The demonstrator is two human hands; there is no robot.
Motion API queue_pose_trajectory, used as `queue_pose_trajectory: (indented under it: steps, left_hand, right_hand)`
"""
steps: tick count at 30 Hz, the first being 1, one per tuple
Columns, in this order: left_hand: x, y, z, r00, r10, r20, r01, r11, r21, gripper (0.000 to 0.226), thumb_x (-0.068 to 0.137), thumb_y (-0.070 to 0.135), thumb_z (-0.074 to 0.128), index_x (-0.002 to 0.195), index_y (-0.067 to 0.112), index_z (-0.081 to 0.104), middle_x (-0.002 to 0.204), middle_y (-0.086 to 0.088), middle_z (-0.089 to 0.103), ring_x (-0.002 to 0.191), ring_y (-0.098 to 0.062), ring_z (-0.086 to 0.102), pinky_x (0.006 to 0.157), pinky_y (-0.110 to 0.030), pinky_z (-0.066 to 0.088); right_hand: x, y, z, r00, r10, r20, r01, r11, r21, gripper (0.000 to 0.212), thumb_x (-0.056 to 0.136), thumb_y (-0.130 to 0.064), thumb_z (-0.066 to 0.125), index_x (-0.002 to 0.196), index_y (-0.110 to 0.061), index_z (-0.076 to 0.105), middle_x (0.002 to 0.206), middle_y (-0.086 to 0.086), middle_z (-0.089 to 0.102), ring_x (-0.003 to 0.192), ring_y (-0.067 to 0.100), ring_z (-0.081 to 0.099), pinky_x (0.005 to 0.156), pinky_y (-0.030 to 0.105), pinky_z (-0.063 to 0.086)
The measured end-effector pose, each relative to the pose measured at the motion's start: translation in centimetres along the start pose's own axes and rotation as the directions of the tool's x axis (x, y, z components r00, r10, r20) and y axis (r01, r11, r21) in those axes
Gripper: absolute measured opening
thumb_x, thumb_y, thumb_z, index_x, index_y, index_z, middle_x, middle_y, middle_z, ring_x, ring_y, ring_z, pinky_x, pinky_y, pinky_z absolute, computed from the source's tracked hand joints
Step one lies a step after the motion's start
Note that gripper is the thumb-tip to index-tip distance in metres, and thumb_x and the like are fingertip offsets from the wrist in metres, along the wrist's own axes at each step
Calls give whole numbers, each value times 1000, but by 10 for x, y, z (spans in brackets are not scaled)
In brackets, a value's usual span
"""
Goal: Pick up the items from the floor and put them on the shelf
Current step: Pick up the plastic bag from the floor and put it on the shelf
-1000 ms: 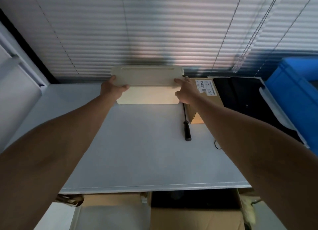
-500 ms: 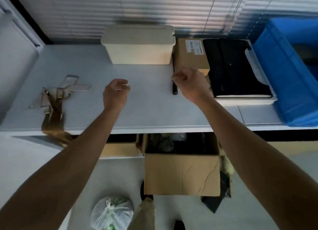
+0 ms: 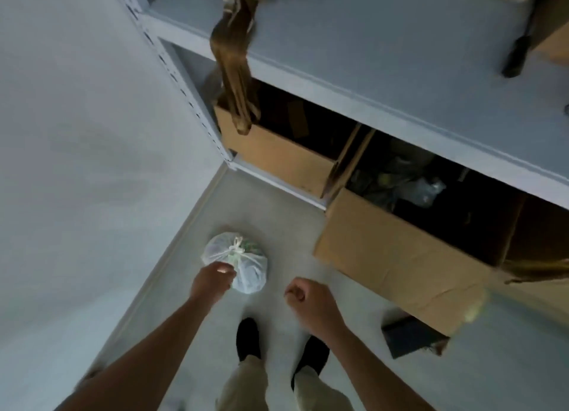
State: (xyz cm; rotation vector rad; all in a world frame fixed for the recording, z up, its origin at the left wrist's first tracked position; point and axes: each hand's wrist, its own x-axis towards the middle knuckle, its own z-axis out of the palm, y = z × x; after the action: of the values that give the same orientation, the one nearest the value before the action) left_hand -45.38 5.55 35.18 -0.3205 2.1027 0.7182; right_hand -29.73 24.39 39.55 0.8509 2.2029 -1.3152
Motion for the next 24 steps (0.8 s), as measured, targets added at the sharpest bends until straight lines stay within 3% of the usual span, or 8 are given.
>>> queue_pose_trajectory:
  steps: [2,6,10,13,15,18,21,24]
  left_hand:
    - [55,-65,4,992,-124,2,124,991,47,6,73,28,71,79,27,71,92,-7,76,86,-27,72,84,-42,57]
    - [192,-157,35,980,-199,-27,200,979,39,30,84,26,71,113,19,71,117,-5,71,102,-27,67,94,-36,52]
    - [344,-230,80,962,-269,-50,247,931,-270,50,89,30,69,133,12,56,129,-14,61,115,-37,59,100,-42,47]
    - [424,-269,106,926,-377,8,329,797,-506,52,92,40,61,133,9,50,111,-11,58,100,-31,55,89,-41,43]
    - [454,-283,119,898,-410,162,414,660,-626,55,90,49,60,130,12,51,118,-10,58,110,-32,55,95,-43,42]
    - [469,-290,128,892,-360,273,427,475,-769,46,90,48,61,122,17,54,119,-10,60,114,-31,57,107,-49,42]
    - [454,-288,121,899,-358,251,406,468,-785,50,89,45,65,129,17,53,126,-9,59,118,-30,55,108,-49,40]
    - [408,-270,103,900,-343,268,417,498,-761,57,90,47,64,136,16,51,131,-10,58,120,-31,55,106,-49,40]
  right_hand:
    - [47,31,65,990,72,125,-58,991,-117,19,90,-32,55,90,-19,68,84,-5,70,81,15,65,78,34,55]
    - [187,91,191,962,123,242,-31,935,-353,28,90,-32,53,112,-22,67,117,3,70,111,24,63,90,30,50]
    - [349,132,303,973,40,226,93,832,-547,76,86,-41,67,151,-26,30,155,13,30,139,36,36,110,44,38]
    - [440,140,367,982,-87,170,176,757,-630,113,79,-51,75,158,-32,-3,164,21,-4,150,45,7,117,58,20]
    - [471,144,396,977,-118,180,212,668,-713,125,71,-56,79,157,-34,-9,163,24,-7,148,47,7,115,59,22]
    - [480,150,412,980,-146,138,199,621,-758,103,69,-51,83,148,-34,19,149,20,21,131,40,37,101,48,42]
    - [464,147,399,977,-186,102,205,709,-675,62,78,-31,77,131,-30,45,134,14,40,114,32,51,91,39,46]
    - [426,127,364,979,-180,96,203,830,-520,39,82,-16,68,118,-25,57,123,11,54,106,31,57,88,34,46]
